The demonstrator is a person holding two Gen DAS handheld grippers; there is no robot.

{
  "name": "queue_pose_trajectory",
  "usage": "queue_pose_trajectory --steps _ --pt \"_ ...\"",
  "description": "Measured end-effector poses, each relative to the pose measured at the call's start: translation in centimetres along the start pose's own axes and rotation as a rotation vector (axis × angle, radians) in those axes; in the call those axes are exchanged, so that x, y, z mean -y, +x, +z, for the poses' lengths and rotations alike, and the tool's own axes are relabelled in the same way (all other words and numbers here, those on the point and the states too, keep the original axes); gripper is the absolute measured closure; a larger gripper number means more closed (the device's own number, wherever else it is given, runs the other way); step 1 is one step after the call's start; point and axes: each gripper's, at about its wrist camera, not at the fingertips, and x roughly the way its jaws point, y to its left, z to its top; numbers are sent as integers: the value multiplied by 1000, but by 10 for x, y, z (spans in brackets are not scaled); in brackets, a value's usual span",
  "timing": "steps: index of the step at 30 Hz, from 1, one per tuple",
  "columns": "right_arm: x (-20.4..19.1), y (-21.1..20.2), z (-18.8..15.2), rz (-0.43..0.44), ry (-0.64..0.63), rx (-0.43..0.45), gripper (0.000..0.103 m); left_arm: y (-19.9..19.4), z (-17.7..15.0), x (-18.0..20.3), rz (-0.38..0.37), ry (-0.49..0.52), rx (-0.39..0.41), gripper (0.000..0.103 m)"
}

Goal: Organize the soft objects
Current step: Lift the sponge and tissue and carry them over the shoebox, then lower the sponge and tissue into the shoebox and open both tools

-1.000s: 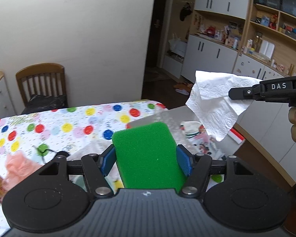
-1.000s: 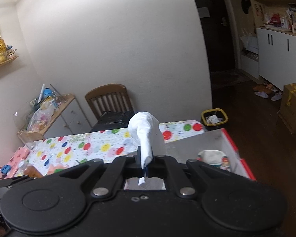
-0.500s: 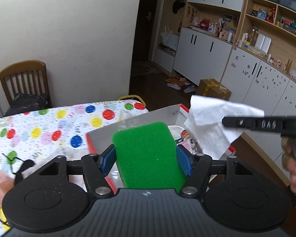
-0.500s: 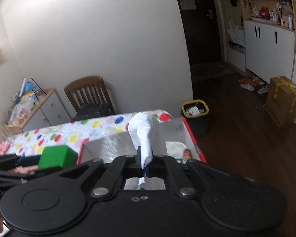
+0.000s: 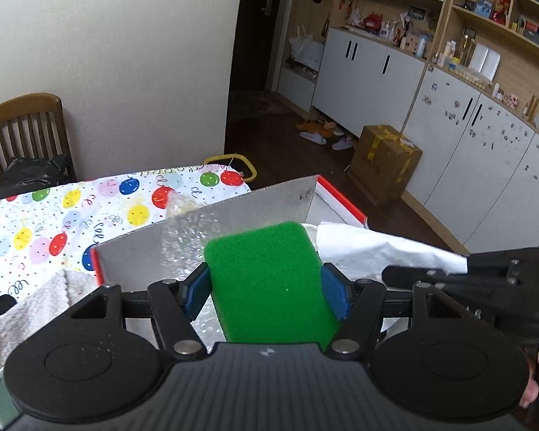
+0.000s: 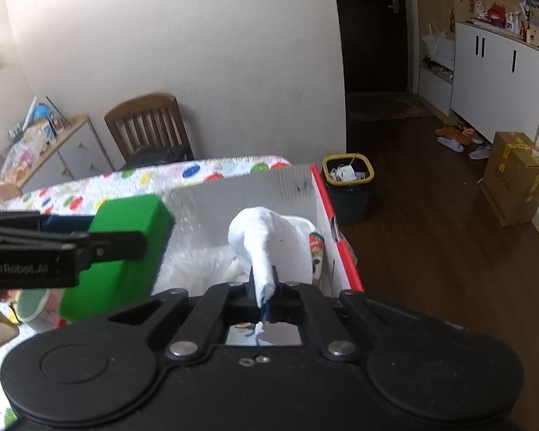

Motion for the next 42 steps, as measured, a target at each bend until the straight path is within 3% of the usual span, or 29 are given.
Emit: queue_pose_trajectory --steps 17,25,33,38,42 --pt "-3 19 -18 63 -104 -121 99 62 -9 -4 47 -28 -124 37" --pt "-7 23 -18 64 -137 -148 74 71 -16 -11 56 -46 -177 35" --pt "-6 20 -17 71 -143 -136 45 68 -21 -10 49 -26 -180 31" --pt "-5 17 -16 72 -139 -128 39 61 -23 -8 36 -17 -168 21" --pt "-4 13 -15 72 -139 -121 35 54 -24 -8 25 -24 -159 20"
